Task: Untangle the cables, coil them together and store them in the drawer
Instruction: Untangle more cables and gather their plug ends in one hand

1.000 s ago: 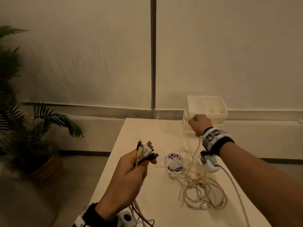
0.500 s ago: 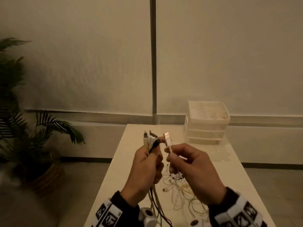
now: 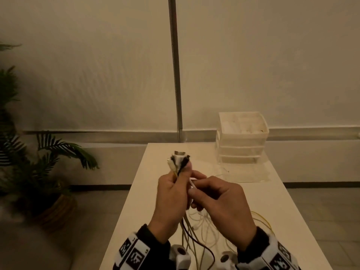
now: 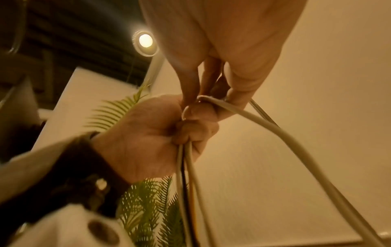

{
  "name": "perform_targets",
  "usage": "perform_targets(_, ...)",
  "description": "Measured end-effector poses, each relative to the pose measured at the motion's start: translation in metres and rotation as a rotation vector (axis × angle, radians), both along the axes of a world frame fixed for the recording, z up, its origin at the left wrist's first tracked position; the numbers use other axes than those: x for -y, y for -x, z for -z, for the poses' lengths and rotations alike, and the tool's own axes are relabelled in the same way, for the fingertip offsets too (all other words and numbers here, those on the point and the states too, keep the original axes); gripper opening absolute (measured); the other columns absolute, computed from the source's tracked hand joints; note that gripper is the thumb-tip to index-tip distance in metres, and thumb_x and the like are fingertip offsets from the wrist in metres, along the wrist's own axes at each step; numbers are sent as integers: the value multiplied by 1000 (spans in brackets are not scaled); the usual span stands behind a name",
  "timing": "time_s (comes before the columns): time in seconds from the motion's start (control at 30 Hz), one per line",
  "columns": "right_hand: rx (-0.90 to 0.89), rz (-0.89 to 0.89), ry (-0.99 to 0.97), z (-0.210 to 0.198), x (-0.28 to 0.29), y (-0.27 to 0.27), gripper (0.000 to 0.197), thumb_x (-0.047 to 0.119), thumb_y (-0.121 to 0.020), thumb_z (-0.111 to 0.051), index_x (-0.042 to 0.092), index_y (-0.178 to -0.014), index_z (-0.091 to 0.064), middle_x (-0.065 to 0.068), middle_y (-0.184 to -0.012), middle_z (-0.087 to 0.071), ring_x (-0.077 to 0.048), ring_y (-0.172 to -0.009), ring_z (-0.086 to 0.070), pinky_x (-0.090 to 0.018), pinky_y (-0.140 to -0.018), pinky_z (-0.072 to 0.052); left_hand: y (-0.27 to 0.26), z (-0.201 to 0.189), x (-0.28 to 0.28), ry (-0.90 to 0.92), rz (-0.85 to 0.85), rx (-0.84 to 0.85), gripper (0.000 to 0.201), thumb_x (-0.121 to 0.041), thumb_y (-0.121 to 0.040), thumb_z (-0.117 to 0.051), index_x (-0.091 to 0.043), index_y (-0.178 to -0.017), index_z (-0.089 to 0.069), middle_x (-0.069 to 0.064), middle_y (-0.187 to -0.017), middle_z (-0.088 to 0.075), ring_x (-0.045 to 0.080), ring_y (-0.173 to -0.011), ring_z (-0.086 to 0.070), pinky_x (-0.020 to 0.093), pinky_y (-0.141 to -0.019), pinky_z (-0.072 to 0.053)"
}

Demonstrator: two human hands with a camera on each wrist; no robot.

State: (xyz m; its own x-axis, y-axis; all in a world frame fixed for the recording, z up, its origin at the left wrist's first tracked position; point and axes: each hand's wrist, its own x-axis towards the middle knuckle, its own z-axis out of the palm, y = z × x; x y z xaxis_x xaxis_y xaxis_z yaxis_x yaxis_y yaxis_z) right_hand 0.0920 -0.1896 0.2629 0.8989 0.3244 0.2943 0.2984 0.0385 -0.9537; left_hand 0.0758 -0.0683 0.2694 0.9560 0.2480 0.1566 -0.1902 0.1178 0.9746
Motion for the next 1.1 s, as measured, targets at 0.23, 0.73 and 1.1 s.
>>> perform_targets(0.23, 218, -143, 430, 63, 4, -27, 20, 36, -92, -54, 24, -77, -59, 4, -63, -59, -9, -58, -55, -28, -59, -47, -3, -27, -48, 56, -192, 215, 43, -46, -94, -42, -27, -57, -52, -3, -58, -47, 15, -55, -44, 36, -57, -40)
perform_targets(0.73, -25, -396, 445, 33, 19, -67, 13, 11, -88, -59, 15, -84, -71, 10, -67, -63, -1, -61, -51, -19, -62, -42, 5, 23, -24, -873, 90, -25, 9, -33, -91, -64, -30, -99, -67, -14, -81, -70, 1, -72, -61, 24, -65, -50)
perform_targets(1.1, 39, -308, 492, 58, 38, -66, 31, 22, -100, -46, 23, -72, -59, 7, -62, -55, -6, -60, -51, -21, -65, -44, -5, -2, -30, -633, -367, 185, 30, -10, -90, -66, -34, -73, -61, -4, -60, -59, 9, -57, -51, 16, -49, -37)
